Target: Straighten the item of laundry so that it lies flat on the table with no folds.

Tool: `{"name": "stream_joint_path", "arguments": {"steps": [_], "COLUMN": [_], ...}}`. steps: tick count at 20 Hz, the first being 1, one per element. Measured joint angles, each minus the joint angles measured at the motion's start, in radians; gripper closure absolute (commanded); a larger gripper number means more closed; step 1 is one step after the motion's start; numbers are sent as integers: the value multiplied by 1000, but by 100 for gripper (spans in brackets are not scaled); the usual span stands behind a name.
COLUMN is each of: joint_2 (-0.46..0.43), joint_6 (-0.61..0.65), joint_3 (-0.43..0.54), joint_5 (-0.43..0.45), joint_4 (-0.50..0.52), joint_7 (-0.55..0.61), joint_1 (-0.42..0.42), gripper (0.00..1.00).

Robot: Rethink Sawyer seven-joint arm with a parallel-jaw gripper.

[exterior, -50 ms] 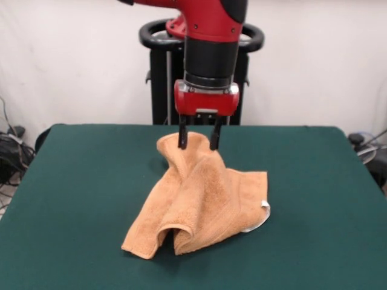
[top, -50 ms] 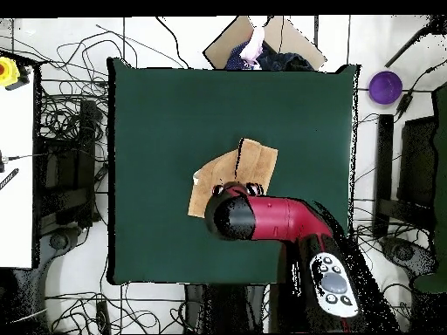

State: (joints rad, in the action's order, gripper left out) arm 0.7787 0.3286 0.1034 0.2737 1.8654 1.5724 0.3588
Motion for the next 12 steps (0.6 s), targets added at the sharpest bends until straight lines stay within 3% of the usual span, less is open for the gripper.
{"name": "stream_joint_path", "arguments": {"steps": [12], "joint_2": [-73], "joint_6": [2], "joint_3": [0], "joint_5": [-15], "joint_4": [-200], "joint_7": [0], "joint_1": [-59], "gripper": [0]}}
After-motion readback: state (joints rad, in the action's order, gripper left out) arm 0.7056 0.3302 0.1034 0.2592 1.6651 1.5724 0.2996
